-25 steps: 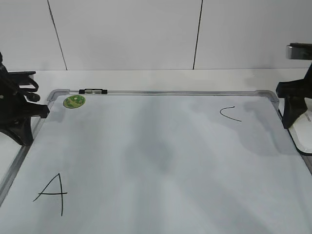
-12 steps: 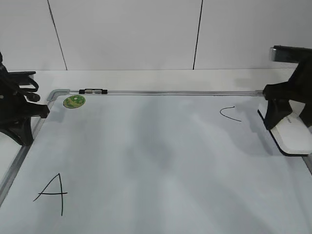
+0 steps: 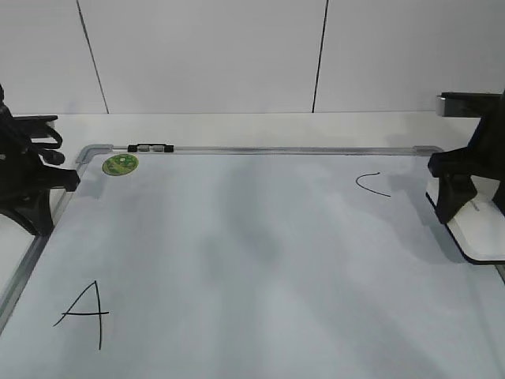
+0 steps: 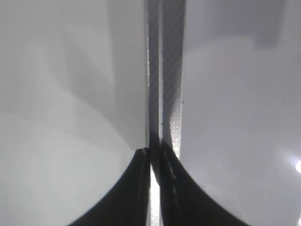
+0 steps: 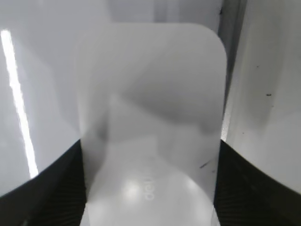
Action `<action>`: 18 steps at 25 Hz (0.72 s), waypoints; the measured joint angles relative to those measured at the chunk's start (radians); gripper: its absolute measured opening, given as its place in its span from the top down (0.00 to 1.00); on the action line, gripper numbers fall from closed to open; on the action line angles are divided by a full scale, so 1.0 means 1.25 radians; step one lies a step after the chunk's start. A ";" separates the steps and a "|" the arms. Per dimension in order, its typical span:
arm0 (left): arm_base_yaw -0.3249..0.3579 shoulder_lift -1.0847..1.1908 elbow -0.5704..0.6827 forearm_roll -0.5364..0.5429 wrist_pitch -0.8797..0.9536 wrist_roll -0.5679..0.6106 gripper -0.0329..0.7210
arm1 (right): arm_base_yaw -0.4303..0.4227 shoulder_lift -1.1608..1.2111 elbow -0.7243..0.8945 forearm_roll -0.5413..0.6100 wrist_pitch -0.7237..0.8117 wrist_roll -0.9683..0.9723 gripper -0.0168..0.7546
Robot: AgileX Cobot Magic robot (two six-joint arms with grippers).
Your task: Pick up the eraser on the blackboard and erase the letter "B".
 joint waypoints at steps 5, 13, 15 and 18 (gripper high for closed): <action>0.000 0.000 0.000 0.000 0.000 0.000 0.92 | 0.000 0.000 0.000 -0.042 -0.001 0.034 0.27; 0.000 0.000 0.000 0.000 0.000 0.000 0.92 | 0.000 0.000 0.000 -0.042 -0.013 0.041 0.27; 0.000 0.000 0.000 0.000 0.000 0.000 0.92 | 0.000 0.000 0.000 -0.042 -0.013 0.041 0.27; 0.000 0.000 0.000 0.000 0.000 0.000 0.92 | 0.000 0.000 0.000 -0.042 -0.015 0.041 0.27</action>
